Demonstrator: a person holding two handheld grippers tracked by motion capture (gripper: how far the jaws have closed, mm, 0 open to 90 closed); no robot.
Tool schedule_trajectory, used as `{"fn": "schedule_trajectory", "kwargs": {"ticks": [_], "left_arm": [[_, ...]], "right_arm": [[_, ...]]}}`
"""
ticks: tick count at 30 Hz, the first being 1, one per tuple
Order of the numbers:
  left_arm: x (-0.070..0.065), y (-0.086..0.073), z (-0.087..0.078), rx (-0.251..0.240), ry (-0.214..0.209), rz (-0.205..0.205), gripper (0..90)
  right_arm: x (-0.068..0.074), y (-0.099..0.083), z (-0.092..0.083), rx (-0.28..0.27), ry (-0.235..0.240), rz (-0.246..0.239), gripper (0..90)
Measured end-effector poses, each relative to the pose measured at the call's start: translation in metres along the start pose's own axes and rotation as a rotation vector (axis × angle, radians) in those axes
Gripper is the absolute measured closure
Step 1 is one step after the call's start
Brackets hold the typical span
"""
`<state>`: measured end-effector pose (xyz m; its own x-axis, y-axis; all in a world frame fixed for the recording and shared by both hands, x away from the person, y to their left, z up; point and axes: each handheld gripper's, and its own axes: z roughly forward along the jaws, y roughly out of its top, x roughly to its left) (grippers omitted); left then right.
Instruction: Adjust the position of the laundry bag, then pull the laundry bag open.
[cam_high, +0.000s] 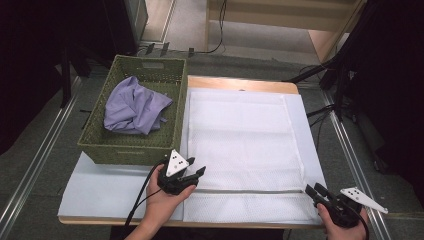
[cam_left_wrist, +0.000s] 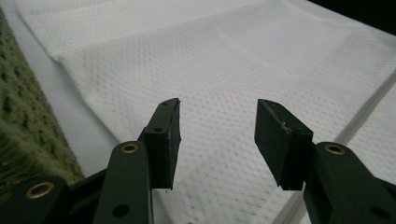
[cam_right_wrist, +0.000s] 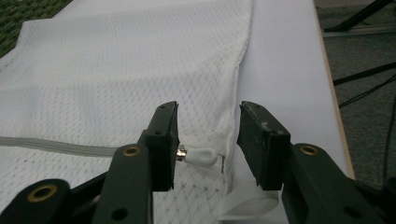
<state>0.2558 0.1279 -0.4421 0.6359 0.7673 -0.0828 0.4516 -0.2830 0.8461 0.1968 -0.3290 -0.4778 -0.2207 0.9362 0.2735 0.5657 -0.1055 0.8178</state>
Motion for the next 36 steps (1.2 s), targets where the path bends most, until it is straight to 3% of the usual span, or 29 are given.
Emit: {"fn": "schedule_trajectory", "kwargs": {"ticks": [5, 16, 18, 25, 28, 36], "left_arm": [[-0.015, 0.006, 0.006, -0.007, -0.035, 0.019, 51.5], [-0.048, 0.016, 0.028, -0.009, -0.123, 0.046, 57.7], [-0.054, 0.017, 0.034, 0.0, -0.148, 0.054, 63.2], [-0.077, 0.02, 0.06, 0.043, -0.213, 0.072, 74.1], [-0.09, 0.021, 0.074, 0.058, -0.252, 0.071, 78.3], [-0.112, 0.019, 0.094, 0.095, -0.298, 0.09, 79.6]], "right_arm": [[0.003, -0.001, 0.0, -0.015, -0.047, -0.024, 52.5], [-0.003, -0.002, -0.001, 0.01, -0.063, 0.002, 55.4], [-0.006, -0.003, -0.002, 0.018, -0.046, 0.008, 59.3], [-0.008, -0.006, -0.002, 0.032, -0.042, 0.012, 60.5], [-0.013, -0.007, -0.005, 0.041, -0.043, 0.039, 61.5], [-0.018, -0.02, -0.018, 0.038, -0.023, 0.09, 63.0]]}}
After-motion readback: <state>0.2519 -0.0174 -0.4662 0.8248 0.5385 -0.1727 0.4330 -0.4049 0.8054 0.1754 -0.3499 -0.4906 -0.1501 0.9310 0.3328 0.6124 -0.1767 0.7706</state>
